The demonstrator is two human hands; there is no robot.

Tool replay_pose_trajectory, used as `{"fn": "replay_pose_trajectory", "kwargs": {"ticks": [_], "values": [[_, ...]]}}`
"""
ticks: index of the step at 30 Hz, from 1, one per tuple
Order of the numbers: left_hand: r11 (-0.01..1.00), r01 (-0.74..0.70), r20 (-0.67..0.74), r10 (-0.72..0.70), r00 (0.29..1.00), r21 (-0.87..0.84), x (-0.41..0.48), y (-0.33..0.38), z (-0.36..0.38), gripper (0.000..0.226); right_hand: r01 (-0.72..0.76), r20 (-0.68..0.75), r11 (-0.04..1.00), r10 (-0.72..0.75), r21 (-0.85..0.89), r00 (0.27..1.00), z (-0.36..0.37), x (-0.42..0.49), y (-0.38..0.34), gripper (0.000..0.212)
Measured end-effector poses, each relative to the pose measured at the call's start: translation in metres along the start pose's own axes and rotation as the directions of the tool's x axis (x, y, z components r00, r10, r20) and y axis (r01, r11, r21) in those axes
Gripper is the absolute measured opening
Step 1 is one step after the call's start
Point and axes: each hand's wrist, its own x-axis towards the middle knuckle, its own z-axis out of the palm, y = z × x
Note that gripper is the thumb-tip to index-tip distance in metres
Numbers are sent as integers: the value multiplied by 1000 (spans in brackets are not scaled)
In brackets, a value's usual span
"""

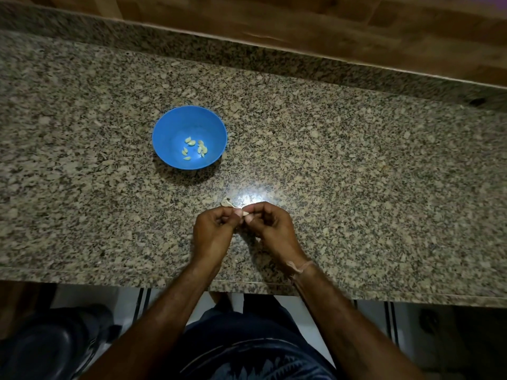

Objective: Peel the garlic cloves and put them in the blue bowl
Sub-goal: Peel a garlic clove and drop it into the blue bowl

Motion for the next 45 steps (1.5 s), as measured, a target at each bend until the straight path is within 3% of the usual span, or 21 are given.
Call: {"fn": "replay_pose_trajectory", "kwargs": {"ticks": [3, 7, 11, 15, 18, 21, 24, 25, 27, 30, 33, 35, 40, 45], "values": [[999, 30, 17, -29, 999, -32, 0, 5, 2, 16, 13, -24, 999, -12, 48, 1000, 2, 0, 0, 11], [937, -175, 21, 177, 984, 302, 0, 1, -5, 23, 27, -45, 1000, -26, 12, 999, 2, -1, -1, 8], [886, -266, 92, 250, 964, 380, -3, 0, -1, 26, -33, -21, 998, 34, 62, 999, 4, -3, -2, 13], [999, -28, 106, 24, 994, 39, -2, -1, 5, 28, -34, 23, 996, 32, 77, 999, 4, -4, -7, 14], [986, 134, 85, -126, 988, -103, -7, 9, 12, 26, -41, 40, 992, 37, 122, 999, 8, -3, -11, 15], [993, -43, 59, 36, 998, 112, -7, 6, 13, 30, -162, 5, 953, 166, 256, 986, 14, -2, -16, 12], [895, -278, 99, 260, 961, 349, -4, -6, 8, 19, -279, -22, 882, 310, 378, 950, 18, 3, -17, 12], [881, -294, 92, 280, 956, 372, -4, -7, 7, 8, -299, -35, 869, 339, 394, 940, 18, 4, -17, 14], [882, -276, 45, 280, 959, 383, -5, -6, 5, 15, -310, -56, 875, 355, 372, 933, 17, 7, -14, 15], [882, -309, 27, 321, 947, 356, -4, -3, 1, 26, -290, -57, 909, 321, 300, 946, 13, 6, -11, 13], [841, -347, 27, 370, 929, 416, 2, -2, 0, 7, -286, -26, 935, 298, 211, 954, 10, 6, -9, 22], [846, -303, -1, 338, 941, 438, 6, -3, -1, 7, -253, -21, 957, 259, 140, 966, 9, 7, -7, 27], [935, -136, -103, 178, 979, 329, 7, -2, 0, 13, 35, -87, 985, -50, -169, 995, 1, 11, 4, 14], [937, -112, -87, 149, 985, 332, 11, -4, 0, 18, 93, -19, 988, -96, -120, 995, 2, 12, 1, 5]]}}
